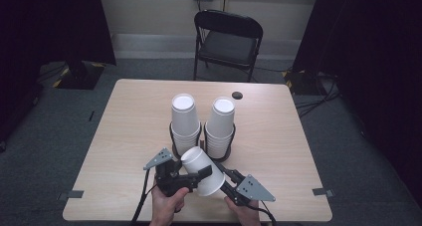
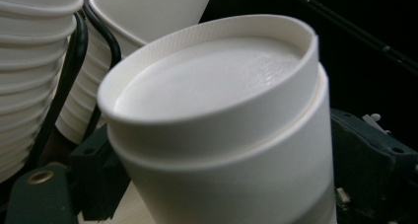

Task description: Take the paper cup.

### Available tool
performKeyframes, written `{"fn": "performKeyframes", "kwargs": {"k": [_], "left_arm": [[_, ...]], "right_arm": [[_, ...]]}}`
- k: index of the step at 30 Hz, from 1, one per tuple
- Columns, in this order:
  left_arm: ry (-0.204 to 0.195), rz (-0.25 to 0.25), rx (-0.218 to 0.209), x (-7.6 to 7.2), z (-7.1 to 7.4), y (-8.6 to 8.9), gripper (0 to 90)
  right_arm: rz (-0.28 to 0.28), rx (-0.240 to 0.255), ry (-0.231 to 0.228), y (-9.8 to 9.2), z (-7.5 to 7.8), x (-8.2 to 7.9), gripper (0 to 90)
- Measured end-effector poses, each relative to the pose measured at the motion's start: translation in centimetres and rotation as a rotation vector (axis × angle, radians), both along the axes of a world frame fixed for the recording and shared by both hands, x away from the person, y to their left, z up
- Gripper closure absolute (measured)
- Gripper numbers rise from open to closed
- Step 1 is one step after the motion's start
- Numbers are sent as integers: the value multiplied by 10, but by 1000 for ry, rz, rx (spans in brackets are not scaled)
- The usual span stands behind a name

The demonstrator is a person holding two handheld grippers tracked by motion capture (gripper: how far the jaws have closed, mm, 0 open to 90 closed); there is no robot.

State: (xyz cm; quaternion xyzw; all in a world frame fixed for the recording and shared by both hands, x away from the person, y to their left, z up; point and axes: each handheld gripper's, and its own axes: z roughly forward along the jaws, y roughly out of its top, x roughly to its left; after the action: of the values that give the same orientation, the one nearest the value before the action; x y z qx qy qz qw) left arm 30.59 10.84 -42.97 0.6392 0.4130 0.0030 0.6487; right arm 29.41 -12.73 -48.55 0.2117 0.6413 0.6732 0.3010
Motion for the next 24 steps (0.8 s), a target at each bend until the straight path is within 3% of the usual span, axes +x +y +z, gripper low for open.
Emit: {"fn": "performKeyframes", "kwargs": {"k": [8, 14, 20, 24], "left_arm": [[2, -11, 2, 1, -1, 1, 93], [-20, -25, -6, -1, -1, 2, 63], [-69, -11, 20, -5, 2, 4, 29], [-76, -7, 31, -5, 3, 6, 8]], "right_arm": [[0, 3, 6, -1, 2, -1, 840], [-17, 13, 9, -3, 4, -2, 852], [-32, 28, 18, -7, 6, -1, 862], [-34, 36, 22, -10, 7, -1, 862]]}}
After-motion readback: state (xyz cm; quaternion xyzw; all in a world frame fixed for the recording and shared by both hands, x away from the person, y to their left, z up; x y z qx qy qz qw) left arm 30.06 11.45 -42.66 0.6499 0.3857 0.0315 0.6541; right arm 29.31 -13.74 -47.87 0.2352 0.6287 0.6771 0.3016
